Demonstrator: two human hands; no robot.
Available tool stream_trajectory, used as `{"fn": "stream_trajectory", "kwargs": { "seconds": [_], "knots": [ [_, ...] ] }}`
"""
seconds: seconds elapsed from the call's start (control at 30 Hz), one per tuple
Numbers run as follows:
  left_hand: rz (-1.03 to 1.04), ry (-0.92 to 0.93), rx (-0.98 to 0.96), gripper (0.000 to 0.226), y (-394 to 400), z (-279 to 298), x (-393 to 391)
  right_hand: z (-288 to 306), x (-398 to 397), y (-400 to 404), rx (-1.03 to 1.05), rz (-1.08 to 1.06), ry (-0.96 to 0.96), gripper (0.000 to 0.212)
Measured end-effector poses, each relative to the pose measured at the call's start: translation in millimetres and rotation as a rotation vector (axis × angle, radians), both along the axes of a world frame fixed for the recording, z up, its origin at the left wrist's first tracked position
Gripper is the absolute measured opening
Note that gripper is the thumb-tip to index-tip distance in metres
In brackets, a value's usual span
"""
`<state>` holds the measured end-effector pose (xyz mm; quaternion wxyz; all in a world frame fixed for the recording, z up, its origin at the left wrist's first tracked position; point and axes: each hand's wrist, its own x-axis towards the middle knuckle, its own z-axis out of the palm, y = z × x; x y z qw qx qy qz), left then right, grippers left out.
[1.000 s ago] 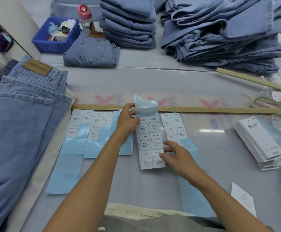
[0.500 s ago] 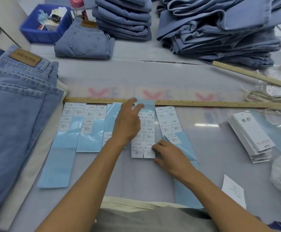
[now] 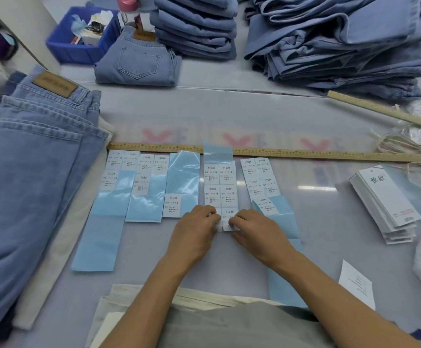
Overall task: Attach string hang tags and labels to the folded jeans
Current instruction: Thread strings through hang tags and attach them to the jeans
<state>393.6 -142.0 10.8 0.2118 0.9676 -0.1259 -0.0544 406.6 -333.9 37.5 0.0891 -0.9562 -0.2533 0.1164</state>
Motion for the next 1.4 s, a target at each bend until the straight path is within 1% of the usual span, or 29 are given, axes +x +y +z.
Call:
{"fn": "stream_trajectory", "kwargs": {
  "seconds": [0.1, 0.2, 0.33, 0.57, 0.7, 0.83, 0.93, 1.1, 1.2, 1.27, 1.33, 1.4],
  "knots": [
    [0.019, -0.008, -0.045, 0.011, 0.4, -0.8, -0.5, -0.1, 0.3, 1.5, -0.04, 0.024, -0.015, 0.023],
    [0.039, -0.018, -0.075, 0.016, -0.4, -1.4, -0.4, -1.9, 1.3, 2.2, -0.058, 0.023, -0.02, 0.022],
    [0.053, -0.023, -0.062, 0.012, -2.8, 0.1, -2.2, -5.2, 0.2, 1.2, -0.02, -0.013, -0.011, 0.02],
    [0.078, -0.064, -0.093, 0.008, -4.2, -4.4, -6.1, -5.9, -9.9, 0.5, 0.063, -0.125, -0.012, 0.01],
    [0.086, -0.084, -0.112, 0.007, -3.8, -5.7, -6.9, -8.8, -19.8, -0.5, 0.092, -0.203, -0.023, 0.015],
    [0.085, -0.111, -0.121, 0.005, -3.6, -6.6, -7.6, -8.8, -20.7, 0.2, 0.086, -0.221, -0.014, 0.017],
    [0.081, -0.117, -0.119, 0.004, -3.6, -7.7, -7.6, -7.5, -18.8, -0.1, 0.111, -0.201, 0.009, 0.025],
    [0.073, -0.153, -0.107, 0.003, -4.6, -6.4, -7.4, -8.6, -12.4, 1.2, 0.152, -0.195, -0.043, 0.022],
    [0.067, -0.171, -0.091, 0.003, -5.1, -5.0, -7.7, -12.2, -11.9, 0.6, 0.21, -0.216, -0.047, 0.016],
    [0.064, -0.176, -0.076, 0.003, -5.3, -4.9, -7.4, -15.4, -12.1, 0.5, 0.286, -0.272, -0.015, 0.011],
    [0.068, -0.178, -0.073, 0.003, -5.8, -4.1, -7.5, -17.8, -11.2, 2.5, 0.387, -0.378, 0.045, 0.008],
    [0.075, -0.178, -0.081, 0.004, -5.9, -3.2, -7.8, -16.9, -9.1, 6.2, 0.512, -0.544, 0.118, 0.01]
  ]
}}
